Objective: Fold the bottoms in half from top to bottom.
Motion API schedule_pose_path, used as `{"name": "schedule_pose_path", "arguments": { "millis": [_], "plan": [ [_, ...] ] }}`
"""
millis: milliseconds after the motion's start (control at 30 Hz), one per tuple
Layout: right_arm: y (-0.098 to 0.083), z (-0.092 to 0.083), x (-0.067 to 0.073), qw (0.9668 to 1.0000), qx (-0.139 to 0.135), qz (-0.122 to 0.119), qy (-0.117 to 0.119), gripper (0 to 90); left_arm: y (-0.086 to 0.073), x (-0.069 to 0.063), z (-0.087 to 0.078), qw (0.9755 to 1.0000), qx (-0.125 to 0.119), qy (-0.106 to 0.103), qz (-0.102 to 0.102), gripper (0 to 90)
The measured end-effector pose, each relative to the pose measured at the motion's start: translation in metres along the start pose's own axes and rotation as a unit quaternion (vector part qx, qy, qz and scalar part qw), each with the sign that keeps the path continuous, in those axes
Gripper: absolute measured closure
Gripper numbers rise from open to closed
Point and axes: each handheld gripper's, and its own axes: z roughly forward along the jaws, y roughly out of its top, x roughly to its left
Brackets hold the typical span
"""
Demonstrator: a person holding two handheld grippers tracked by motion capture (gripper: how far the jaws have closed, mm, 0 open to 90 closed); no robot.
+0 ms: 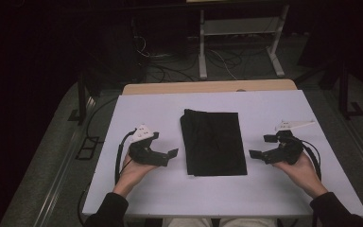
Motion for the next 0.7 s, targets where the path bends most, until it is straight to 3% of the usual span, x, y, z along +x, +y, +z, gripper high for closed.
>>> {"name": "schedule_pose_path", "arguments": {
  "millis": [433, 600, 700],
  "plan": [
    [-0.032, -0.011, 0.01, 0.9999, 0.005, -0.008, -0.006, 0.0, -0.018, -0.015, -0.017, 1.0, 0.004, -0.007, 0.002, 0.0],
    [-0.044, -0.017, 0.011, 0.9999, 0.006, -0.008, -0.008, 0.0, -0.03, -0.02, -0.018, 0.9999, 0.002, -0.012, -0.01, 0.0],
    [-0.053, -0.019, 0.01, 0.9999, 0.006, -0.007, -0.012, 0.0, -0.035, -0.023, -0.017, 0.9999, 0.005, -0.014, -0.006, 0.0]
  ]
}}
